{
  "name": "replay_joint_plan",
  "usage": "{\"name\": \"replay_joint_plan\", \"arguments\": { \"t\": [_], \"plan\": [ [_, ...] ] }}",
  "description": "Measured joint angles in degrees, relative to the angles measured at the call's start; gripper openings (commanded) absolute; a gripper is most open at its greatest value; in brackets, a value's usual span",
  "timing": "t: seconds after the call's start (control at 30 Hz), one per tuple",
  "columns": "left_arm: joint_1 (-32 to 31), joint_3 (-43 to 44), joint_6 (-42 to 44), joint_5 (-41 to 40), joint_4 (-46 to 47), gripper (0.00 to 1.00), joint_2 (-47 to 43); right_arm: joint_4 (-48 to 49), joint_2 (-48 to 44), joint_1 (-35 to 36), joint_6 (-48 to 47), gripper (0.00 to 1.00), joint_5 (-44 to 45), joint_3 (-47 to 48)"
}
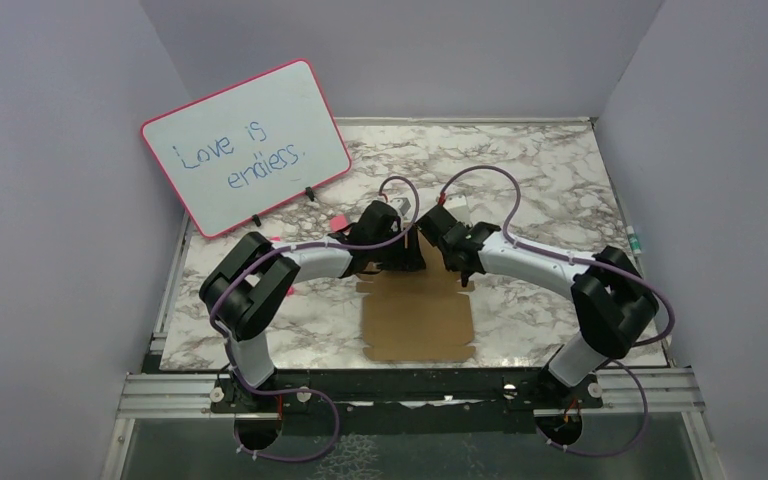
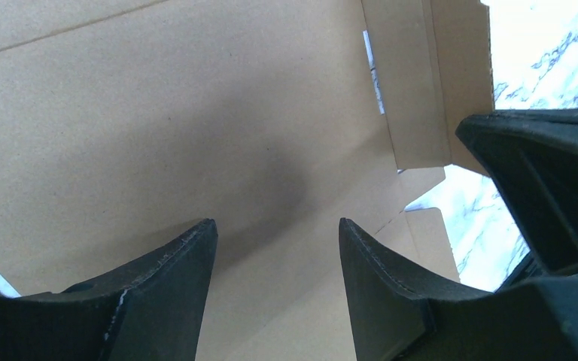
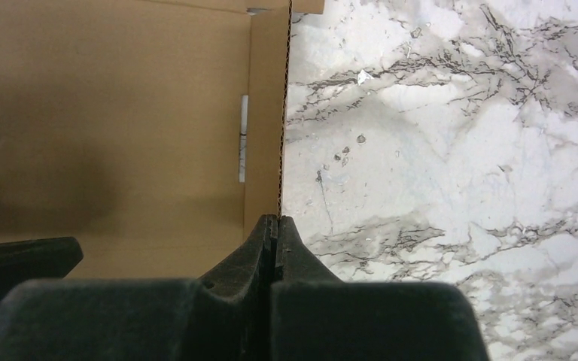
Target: Fold the paper box
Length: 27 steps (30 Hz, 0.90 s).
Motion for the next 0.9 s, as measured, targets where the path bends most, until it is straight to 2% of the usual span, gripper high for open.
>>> {"name": "replay_joint_plan", "arguments": {
  "t": [0.23, 0.3, 0.5, 0.67, 0.9],
  "plan": [
    [0.4, -1.1, -2.1, 0.3, 2.2, 0.63, 0.0, -2.9, 3.5, 2.9, 1.5, 0.09, 4.8, 3.0],
    [0.4, -1.4, -2.4, 0.4, 2.9, 0.63, 0.0, -3.0, 4.0, 3.6, 1.6, 0.13, 5.7, 3.2],
    [0.4, -1.9, -3.2, 0.5, 4.2, 0.63, 0.0, -0.9, 3.8, 4.4, 1.5, 0.2, 4.4, 2.6],
    [0.3, -1.9, -3.1, 0.4, 3.4, 0.63, -0.4, 1.2, 0.9, 4.4, 1.1, 0.27, 3.6, 0.5],
    [0.0, -1.1, -1.5, -0.7, -3.5, 0.65, -4.0, 3.9, -6.2, 4.4, 0.0, 0.34, 3.4, -1.6]
  ]
}}
